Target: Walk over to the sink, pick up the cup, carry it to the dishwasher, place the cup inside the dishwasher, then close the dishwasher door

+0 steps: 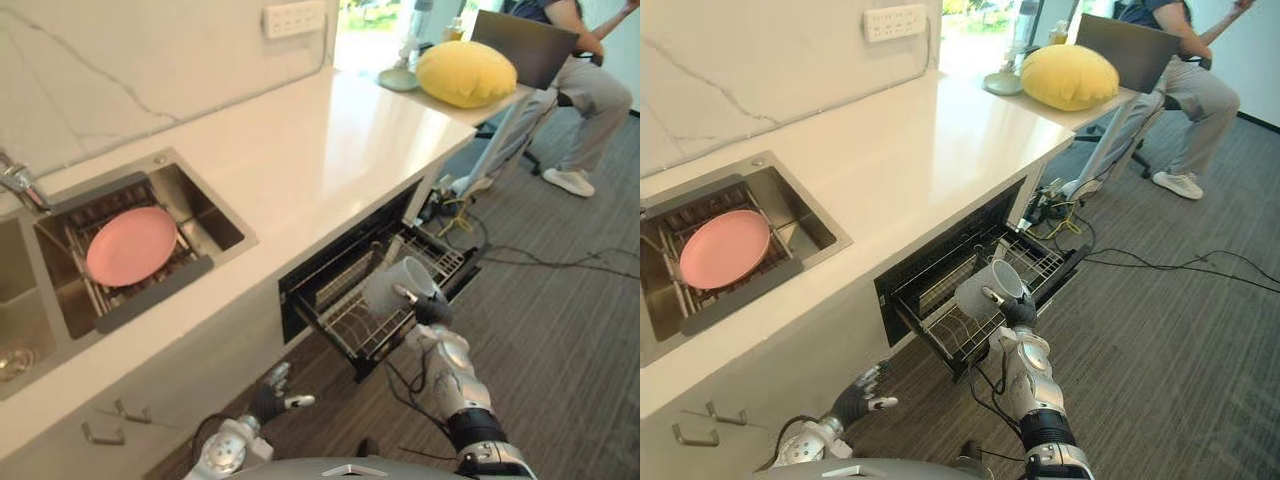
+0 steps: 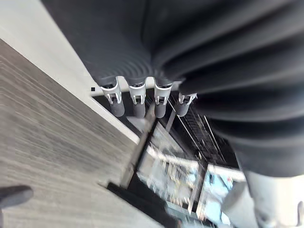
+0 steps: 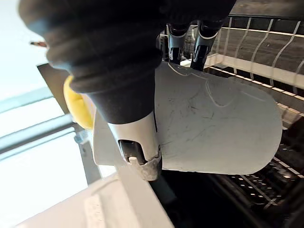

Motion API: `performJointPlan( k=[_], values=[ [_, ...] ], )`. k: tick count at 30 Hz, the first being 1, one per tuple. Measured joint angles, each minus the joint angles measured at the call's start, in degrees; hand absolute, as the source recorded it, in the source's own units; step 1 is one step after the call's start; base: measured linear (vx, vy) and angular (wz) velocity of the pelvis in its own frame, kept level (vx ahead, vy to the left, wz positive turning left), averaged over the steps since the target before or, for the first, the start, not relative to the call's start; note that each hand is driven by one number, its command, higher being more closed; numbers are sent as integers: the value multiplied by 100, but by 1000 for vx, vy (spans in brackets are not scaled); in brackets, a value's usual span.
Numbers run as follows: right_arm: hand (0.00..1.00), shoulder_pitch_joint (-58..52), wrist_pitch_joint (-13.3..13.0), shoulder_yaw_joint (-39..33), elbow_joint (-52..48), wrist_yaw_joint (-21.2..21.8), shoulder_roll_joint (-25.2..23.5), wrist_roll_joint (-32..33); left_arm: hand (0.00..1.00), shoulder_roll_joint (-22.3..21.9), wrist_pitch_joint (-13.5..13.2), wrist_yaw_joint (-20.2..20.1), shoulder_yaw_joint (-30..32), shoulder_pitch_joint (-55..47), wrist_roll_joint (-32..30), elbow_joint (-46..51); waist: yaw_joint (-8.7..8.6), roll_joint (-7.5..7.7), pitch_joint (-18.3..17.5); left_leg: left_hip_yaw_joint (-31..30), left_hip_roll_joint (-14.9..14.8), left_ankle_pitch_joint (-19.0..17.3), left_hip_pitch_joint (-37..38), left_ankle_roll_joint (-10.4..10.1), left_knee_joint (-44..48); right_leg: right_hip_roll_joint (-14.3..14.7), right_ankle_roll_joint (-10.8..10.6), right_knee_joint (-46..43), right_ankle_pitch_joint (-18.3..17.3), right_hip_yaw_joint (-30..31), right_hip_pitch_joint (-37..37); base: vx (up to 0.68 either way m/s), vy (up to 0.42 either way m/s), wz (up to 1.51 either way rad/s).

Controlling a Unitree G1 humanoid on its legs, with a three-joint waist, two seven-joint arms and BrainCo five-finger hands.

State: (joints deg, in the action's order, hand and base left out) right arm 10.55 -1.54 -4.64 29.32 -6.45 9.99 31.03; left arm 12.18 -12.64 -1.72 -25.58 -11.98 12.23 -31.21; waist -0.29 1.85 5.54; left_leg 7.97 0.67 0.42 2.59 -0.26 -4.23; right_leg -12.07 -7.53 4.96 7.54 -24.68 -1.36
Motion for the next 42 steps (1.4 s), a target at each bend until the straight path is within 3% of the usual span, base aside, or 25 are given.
performJointPlan(
  k=[2, 5, 8, 14, 16, 20, 29, 30, 36, 42],
  values=[
    [100, 656, 27, -5, 604, -14, 108, 2, 0, 20, -130, 211, 650, 194, 1, -419, 63, 36, 257, -154, 9, 118, -276, -27, 9, -15, 8, -4, 47, -146, 192, -105, -12, 51],
    [100, 2115, 27, -81, 1780, 2, 643, 52, 0, 83, -395, 453, 1446, 641, 118, -880, 400, -26, 1028, -457, 14, 365, -701, 20, 125, -28, 101, -24, 229, -436, 373, -97, -6, 55],
    [100, 2985, 31, -118, 2495, 81, 951, 107, 0, 61, -439, 518, 1598, 626, 110, -1178, 663, -60, 1279, -628, 37, 480, -975, 13, 142, -32, 123, -25, 273, -574, 554, -33, 5, 30],
    [100, 3699, 190, -112, 3282, 219, 1584, 114, 0, -34, -479, 500, 1723, 652, 431, -1344, 906, -170, 1750, -934, 104, 498, -1362, 21, 414, -93, 70, -28, 326, -621, 596, 12, 17, 32],
    [100, 3835, 307, -112, 3285, 220, 1750, 23, 0, -102, -502, 458, 1869, 673, 533, -1351, 924, -237, 1854, -976, 116, 500, -1554, 25, 494, -101, 75, -29, 330, -641, 713, -38, 3, 16],
    [100, 4259, 649, -117, 3484, 218, 2104, -244, 0, -245, -590, 380, 1868, 695, 674, -1408, 931, -512, 2085, -1105, 104, 559, -1735, -9, 499, -76, 111, -30, 347, -746, 820, -65, -3, 14],
    [100, 4363, 1027, -186, 3937, 317, 2108, -1100, 0, -196, -560, 378, 1698, 728, 703, -1398, 953, -531, 2110, -1257, 81, 709, -1912, -1, 391, -63, 172, -143, 264, -912, 995, 20, -18, 10],
    [0, 4416, 1061, -254, 3939, 407, 2113, -1238, 0, -159, -507, 378, 1640, 731, 741, -1303, 975, -530, 2111, -1259, 79, 723, -1970, -6, 392, -63, 175, -169, 257, -925, 1059, 38, -8, 8],
    [0, 4641, 1031, -220, 3978, 1112, 2180, -1351, 0, -156, -394, 348, 1635, 815, 759, -1208, 1072, -541, 2216, -1280, 80, 756, -1995, -22, 390, -61, 193, -189, 241, -953, 1075, 39, -19, 3],
    [0, 4605, 723, 73, 3938, 1469, 2175, -1558, 0, -147, -294, 245, 1657, 847, 563, -1208, 1081, -533, 2219, -1306, 58, 773, -1835, -31, 325, -43, 219, -196, 211, -1011, 921, 21, -16, 3]
  ],
)
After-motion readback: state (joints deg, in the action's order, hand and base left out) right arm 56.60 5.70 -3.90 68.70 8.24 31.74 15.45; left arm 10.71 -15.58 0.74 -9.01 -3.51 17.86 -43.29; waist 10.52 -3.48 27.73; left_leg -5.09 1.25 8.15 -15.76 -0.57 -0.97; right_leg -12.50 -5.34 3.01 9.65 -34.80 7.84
